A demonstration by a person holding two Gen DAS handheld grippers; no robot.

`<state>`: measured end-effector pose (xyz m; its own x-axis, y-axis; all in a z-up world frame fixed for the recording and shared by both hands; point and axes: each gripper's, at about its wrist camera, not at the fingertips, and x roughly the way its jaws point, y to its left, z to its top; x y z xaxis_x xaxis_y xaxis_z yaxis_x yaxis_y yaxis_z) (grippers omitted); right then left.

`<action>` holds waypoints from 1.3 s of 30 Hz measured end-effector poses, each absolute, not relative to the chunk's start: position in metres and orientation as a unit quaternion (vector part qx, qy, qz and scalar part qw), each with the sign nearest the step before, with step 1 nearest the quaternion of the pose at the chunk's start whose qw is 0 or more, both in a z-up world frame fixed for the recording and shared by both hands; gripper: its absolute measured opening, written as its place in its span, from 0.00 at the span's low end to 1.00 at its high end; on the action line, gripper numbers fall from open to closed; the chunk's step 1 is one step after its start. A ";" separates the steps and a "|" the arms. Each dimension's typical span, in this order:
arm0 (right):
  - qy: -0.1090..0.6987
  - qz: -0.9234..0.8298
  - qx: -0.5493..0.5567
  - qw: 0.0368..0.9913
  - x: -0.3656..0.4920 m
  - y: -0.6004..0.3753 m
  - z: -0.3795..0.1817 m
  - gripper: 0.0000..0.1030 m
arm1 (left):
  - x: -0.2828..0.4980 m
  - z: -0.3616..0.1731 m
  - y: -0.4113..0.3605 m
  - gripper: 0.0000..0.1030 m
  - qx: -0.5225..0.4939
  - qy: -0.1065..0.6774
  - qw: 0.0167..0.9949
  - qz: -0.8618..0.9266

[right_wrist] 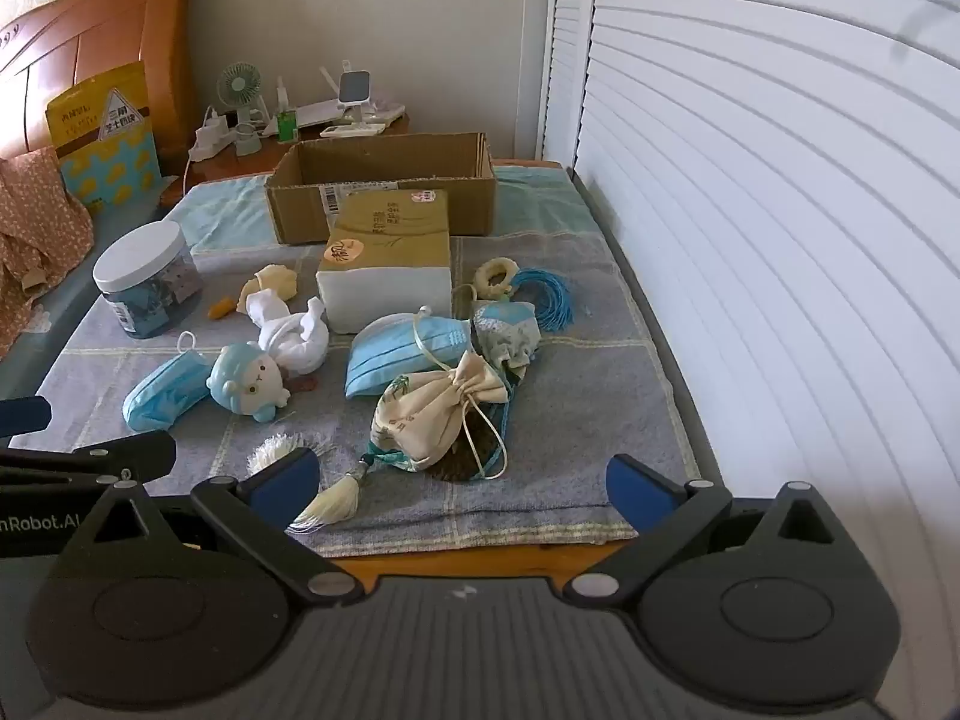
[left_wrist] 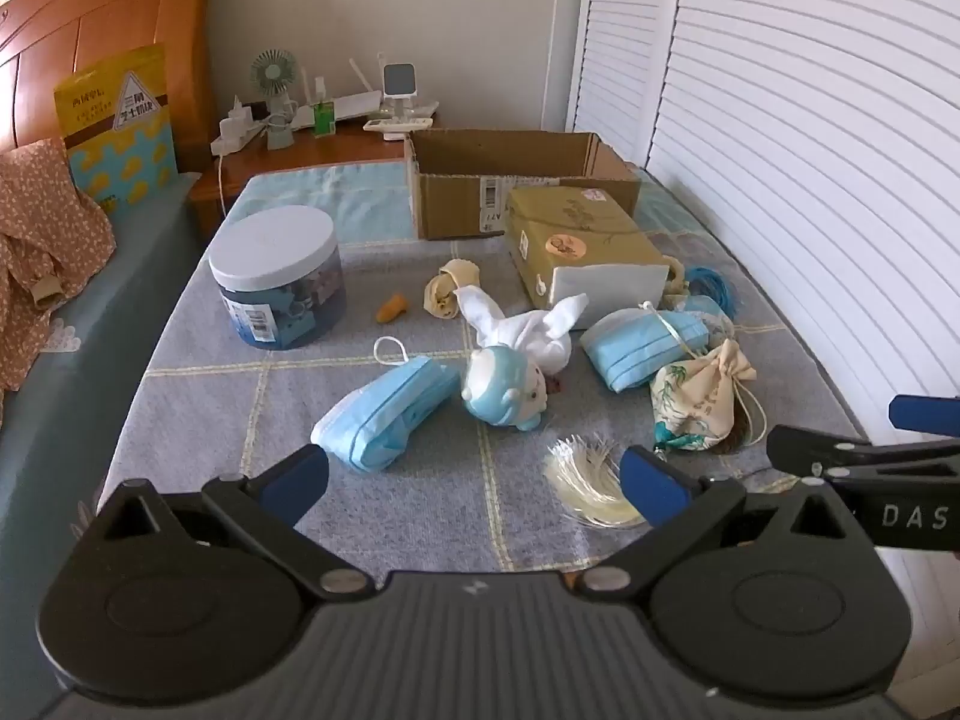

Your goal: Organize soft objects

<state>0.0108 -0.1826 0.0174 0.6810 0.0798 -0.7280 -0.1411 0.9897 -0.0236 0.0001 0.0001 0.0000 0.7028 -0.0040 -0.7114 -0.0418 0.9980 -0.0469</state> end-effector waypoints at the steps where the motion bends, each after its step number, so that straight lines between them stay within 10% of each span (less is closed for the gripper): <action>1: 0.394 0.059 -0.043 0.916 0.011 -0.182 0.018 1.00 | 0.000 0.000 0.000 0.99 -0.030 0.384 0.923 0.010; 39: 0.388 0.054 -0.040 0.919 0.011 -0.185 0.022 1.00 | 0.000 0.004 0.000 0.99 -0.030 0.380 0.924 0.010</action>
<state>0.0108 -0.1855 0.0223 0.6932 0.0686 -0.7174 -0.1300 0.9910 -0.0308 -0.0003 -0.0003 0.0040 0.7109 -0.0043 -0.7033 -0.0405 0.9981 -0.0471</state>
